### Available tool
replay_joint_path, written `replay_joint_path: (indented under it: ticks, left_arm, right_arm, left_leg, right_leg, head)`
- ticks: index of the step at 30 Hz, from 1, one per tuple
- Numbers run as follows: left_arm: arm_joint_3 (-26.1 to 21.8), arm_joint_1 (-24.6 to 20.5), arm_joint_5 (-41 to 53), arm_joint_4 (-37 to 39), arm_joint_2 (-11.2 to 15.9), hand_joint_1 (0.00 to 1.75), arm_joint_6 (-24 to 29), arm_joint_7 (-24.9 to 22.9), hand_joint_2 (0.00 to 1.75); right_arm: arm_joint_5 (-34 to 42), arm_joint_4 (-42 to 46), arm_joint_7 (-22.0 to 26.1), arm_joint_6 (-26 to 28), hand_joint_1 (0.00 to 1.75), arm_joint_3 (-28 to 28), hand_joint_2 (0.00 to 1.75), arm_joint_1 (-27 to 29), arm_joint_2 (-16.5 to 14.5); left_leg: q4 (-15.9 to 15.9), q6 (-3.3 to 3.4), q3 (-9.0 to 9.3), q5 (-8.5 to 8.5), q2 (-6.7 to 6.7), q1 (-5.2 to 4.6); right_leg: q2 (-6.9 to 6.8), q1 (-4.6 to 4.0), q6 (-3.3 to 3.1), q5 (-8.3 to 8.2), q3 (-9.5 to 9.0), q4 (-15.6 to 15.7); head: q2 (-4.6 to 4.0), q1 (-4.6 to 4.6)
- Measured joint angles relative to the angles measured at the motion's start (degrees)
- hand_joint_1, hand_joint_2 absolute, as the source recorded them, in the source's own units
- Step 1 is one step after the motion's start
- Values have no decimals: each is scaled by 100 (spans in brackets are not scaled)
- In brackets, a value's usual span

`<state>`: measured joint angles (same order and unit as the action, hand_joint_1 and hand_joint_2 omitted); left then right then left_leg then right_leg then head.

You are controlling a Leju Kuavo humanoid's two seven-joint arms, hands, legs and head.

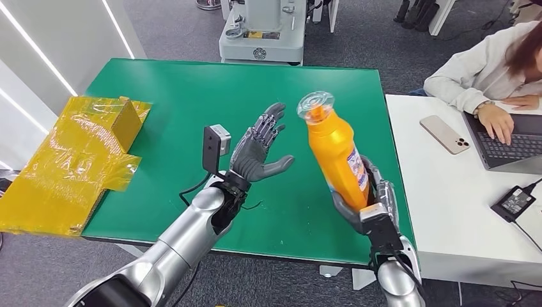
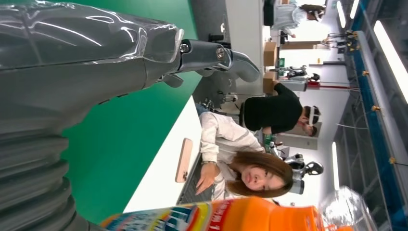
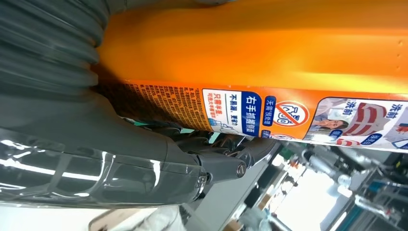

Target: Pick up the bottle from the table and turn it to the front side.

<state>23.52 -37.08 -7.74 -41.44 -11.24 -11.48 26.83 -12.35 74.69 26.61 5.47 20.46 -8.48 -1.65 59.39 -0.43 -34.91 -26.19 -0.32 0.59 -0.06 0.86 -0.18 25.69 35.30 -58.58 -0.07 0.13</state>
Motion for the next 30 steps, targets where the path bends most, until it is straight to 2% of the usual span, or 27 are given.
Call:
replay_joint_path:
  ticks: [8, 12, 17, 26, 30]
  left_arm:
    - [0, 142, 96, -44, 213, 0, -204, 126, 175]
    - [0, 183, 98, -42, 221, 0, -448, 145, 175]
    - [0, 87, 74, -43, 48, 0, -671, 96, 175]
    - [50, -184, -40, -45, -261, 0, -871, -95, 175]
    - [143, -334, -141, -72, -383, 0, -764, -257, 175]
  right_arm:
    - [-283, 467, 182, 15, 175, -1075, 175, 169, 169]
    - [-482, 572, 238, -158, 175, -1346, 175, 177, 187]
    - [-826, 319, 273, -128, 175, -1163, 175, -10, 150]
    - [-723, -495, 395, -53, 175, -598, 175, -596, 101]
    - [-590, -910, 426, -53, 175, -258, 175, -936, 61]
  left_leg:
    - [0, 1, -1, -1, 0, 0]
    - [0, 2, 0, -2, 3, 0]
    - [0, 0, 0, 0, 2, 1]
    - [0, -1, 0, 2, 1, 0]
    - [1, -1, 1, 2, 1, 0]
  right_leg:
    - [0, 0, 0, 0, 0, 0]
    - [2, 0, 0, 0, 0, 0]
    - [1, 0, 0, -2, 0, -2]
    - [1, 0, -2, -5, 0, -4]
    - [1, 0, -2, -5, 0, -3]
  head:
    - [0, 1]
    - [0, 0]
    - [0, 0]
    - [0, 1]
    - [0, 1]
